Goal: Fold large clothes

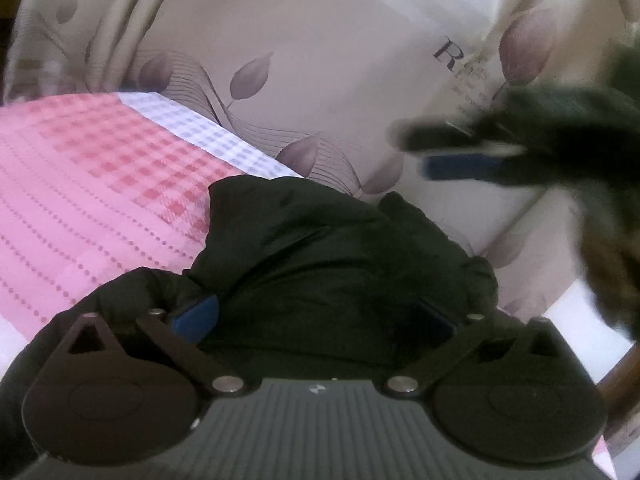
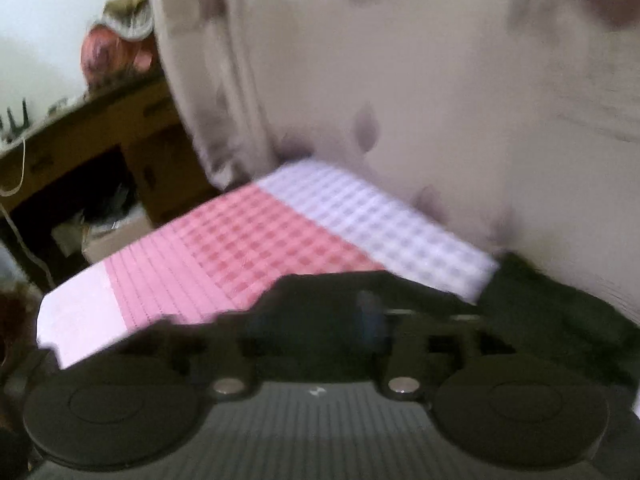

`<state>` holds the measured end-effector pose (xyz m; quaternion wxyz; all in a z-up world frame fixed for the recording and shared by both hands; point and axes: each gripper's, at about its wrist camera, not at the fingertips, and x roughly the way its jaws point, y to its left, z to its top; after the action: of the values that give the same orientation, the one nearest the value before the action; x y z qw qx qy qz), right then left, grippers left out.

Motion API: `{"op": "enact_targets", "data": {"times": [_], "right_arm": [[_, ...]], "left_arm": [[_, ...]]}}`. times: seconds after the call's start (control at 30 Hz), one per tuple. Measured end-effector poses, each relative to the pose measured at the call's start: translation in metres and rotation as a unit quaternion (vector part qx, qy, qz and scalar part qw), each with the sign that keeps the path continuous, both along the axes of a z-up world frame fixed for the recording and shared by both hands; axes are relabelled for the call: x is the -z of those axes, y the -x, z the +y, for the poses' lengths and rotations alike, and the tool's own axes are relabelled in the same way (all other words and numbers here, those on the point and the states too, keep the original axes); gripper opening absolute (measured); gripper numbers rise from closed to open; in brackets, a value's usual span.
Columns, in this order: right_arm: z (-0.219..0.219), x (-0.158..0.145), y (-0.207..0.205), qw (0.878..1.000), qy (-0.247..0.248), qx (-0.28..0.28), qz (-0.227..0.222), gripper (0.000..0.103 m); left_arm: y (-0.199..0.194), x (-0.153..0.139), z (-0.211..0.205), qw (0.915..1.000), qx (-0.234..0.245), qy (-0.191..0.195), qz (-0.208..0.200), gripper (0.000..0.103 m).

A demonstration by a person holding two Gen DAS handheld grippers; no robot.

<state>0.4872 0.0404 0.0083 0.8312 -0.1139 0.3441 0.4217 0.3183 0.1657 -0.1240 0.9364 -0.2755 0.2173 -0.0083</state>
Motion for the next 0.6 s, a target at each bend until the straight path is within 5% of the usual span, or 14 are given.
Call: {"op": "enact_targets", "data": {"times": [0.03, 0.2, 0.23, 0.27, 0.37, 0.53, 0.6], "right_arm": [[0.017, 0.005, -0.007, 1.000, 0.012, -0.008, -0.002, 0.086], [0.086, 0.040, -0.037, 0.994, 0.096, -0.048, 0.011, 0.083], [0.094, 0.049, -0.039, 0.992, 0.113, -0.051, 0.013, 0.071], [0.102, 0.056, -0.041, 0.990, 0.130, -0.053, 0.020, 0.046], [0.110, 0.079, -0.037, 0.985, 0.149, -0.080, 0.046, 0.015], [0.110, 0.079, -0.010, 0.984, 0.133, -0.111, -0.035, 0.007], [0.103, 0.077, -0.017, 0.989, 0.105, -0.081, -0.060, 0.005]], "left_arm": [[0.000, 0.001, 0.002, 1.0000, -0.002, 0.005, -0.002, 0.102], [0.002, 0.000, 0.003, 0.9999, -0.004, 0.009, -0.002, 0.102], [0.002, 0.000, 0.002, 0.9999, -0.005, 0.009, -0.002, 0.102], [0.001, 0.000, 0.002, 1.0000, -0.004, 0.008, -0.002, 0.102], [0.001, 0.001, 0.003, 1.0000, -0.005, 0.008, 0.001, 0.103], [0.004, 0.003, 0.008, 0.9998, -0.011, 0.019, -0.003, 0.103], [0.006, 0.002, 0.010, 0.9995, -0.020, 0.021, -0.006, 0.103]]}}
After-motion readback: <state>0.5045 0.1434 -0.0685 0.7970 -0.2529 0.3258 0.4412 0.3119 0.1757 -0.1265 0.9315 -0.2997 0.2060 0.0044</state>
